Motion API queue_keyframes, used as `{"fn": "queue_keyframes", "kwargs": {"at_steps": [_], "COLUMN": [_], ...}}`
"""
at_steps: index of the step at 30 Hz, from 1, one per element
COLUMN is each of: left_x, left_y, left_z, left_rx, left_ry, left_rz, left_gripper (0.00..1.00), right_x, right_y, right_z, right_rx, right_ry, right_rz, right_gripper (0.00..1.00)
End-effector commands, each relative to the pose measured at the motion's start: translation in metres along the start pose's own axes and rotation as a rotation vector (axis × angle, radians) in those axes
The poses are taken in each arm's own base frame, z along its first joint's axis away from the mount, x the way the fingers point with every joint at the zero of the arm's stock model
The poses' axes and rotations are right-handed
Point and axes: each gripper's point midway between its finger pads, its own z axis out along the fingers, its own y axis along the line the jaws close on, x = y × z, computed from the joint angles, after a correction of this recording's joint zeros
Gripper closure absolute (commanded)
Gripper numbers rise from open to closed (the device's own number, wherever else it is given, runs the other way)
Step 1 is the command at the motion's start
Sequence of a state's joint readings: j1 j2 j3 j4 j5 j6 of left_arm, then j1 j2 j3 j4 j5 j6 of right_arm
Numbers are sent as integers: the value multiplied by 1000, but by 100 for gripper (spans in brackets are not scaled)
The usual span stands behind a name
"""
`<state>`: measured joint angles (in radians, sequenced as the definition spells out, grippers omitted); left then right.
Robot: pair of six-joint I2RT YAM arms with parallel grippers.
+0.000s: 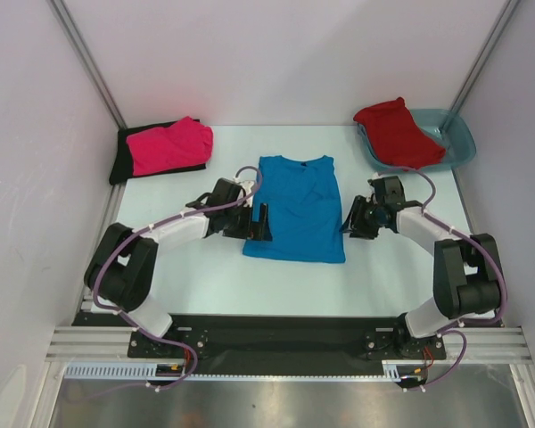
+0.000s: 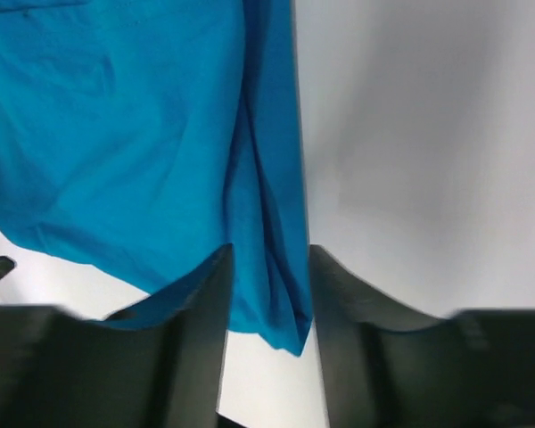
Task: Fold and stack the t-shirts
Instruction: Fold the tshirt
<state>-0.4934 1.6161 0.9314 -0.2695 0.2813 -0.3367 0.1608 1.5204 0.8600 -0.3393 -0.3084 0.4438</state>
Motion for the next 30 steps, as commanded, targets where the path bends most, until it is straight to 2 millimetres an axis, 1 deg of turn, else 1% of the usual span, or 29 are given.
{"fn": "queue_keyframes", "kwargs": {"at_steps": [1,2,3,5,6,7,10,13,16,18,19,20,21,22,23,24,25,26,27,28,29,30], "left_x": [-31,-32,-39,-43,-41,-53,-58,-60,-62,-61,-66,-61,-63,-67,-70,-70,-72,-77,-83,-82,-85,-88], "left_y": [-36,-46,-52,-64,-66,-72,-83,-88,-86,-81,-73,-67,-60,-50,-43,-39,-35,-24,-25,-21,-18,-22], "left_z": [-9,-9,-7,-5,3,3,13,21,21,18,17,9,5,1,-5,-18,-26,-33,-49,-55,-61,-71], "left_rx": [155,206,240,306,320,344,382,396,384,342,290,241,194,121,74,31,1,-68,-83,-106,-126,-117], "left_ry": [-112,-110,-132,-130,-114,-140,-129,-113,-121,-119,-150,-134,-149,-175,-196,-209,-229,-264,-305,-317,-339,-368], "left_rz": [18,23,29,18,13,17,19,12,2,-5,2,-9,-8,-11,-13,-16,-16,-21,-16,-18,-19,-11], "left_gripper": [0,0,0,0,0,0,0,0,0,0,0,0,0,0,0,0,0,0,0,0,0,0], "right_x": [-11,-10,-9,-9,-10,-10,-10,-10,-9,-10,-9,-8,-8,-7,-7,-7,-8,-9,-11,-13,-14,-16], "right_y": [18,20,21,21,23,24,26,26,27,27,26,27,26,26,23,21,19,11,12,11,5,8], "right_z": [7,8,12,15,17,19,23,27,28,29,29,29,29,29,29,29,27,26,21,18,15,9], "right_rx": [-82,-92,-105,-118,-130,-133,-151,-156,-164,-164,-165,-166,-165,-162,-144,-130,-113,-60,-42,-19,30,41], "right_ry": [-9,-4,7,10,13,16,34,44,53,52,57,60,60,62,62,58,51,38,16,1,-10,-32], "right_rz": [-30,-35,-34,-42,-46,-46,-60,-62,-69,-74,-74,-74,-73,-72,-74,-73,-76,-78,-93,-102,-108,-120], "right_gripper": [59,63,68,71,71,72,72,72,73,79,83,90,94,98,100,100,100,100,100,100,100,100]}}
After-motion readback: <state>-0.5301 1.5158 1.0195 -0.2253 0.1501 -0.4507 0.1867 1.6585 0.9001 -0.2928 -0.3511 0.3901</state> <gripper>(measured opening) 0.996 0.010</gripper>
